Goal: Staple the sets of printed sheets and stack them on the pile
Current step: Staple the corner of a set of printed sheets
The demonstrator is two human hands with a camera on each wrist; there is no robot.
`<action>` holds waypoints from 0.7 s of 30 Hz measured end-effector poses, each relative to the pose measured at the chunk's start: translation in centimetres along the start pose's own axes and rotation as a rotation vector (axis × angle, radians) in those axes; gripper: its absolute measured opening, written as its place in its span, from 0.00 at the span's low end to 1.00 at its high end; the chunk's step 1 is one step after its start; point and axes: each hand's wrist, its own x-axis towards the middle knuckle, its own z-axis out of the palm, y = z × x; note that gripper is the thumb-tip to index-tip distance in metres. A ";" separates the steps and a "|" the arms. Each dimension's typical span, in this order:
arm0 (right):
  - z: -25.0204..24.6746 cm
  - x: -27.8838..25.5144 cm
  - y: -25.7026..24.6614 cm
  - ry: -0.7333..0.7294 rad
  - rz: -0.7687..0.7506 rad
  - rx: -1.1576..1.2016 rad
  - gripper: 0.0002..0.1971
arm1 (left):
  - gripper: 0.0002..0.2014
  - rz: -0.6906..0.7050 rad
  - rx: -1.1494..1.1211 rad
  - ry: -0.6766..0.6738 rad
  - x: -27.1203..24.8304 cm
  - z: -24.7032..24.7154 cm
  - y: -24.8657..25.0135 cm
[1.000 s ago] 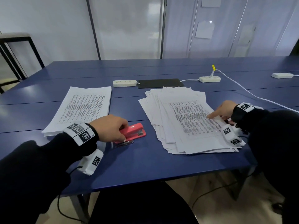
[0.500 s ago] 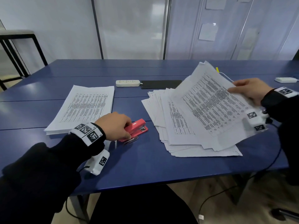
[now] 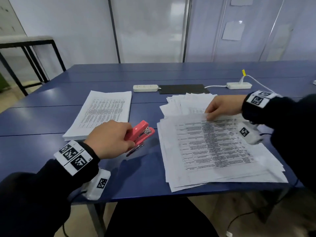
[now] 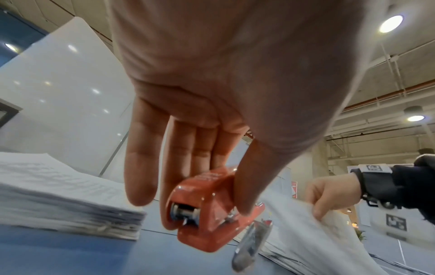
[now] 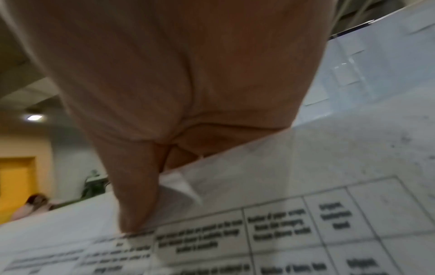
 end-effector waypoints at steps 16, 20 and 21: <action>10.5 4.0 -6.9 -0.175 -0.279 0.109 0.55 | 0.15 0.133 -0.238 0.030 3.0 0.6 3.1; 11.1 3.3 -4.4 -0.065 -0.283 0.561 0.52 | 0.16 0.186 -0.210 -0.007 5.7 1.8 5.5; 11.3 3.2 -3.8 -0.029 -0.267 0.710 0.54 | 0.16 0.194 -0.214 -0.004 6.5 1.9 6.0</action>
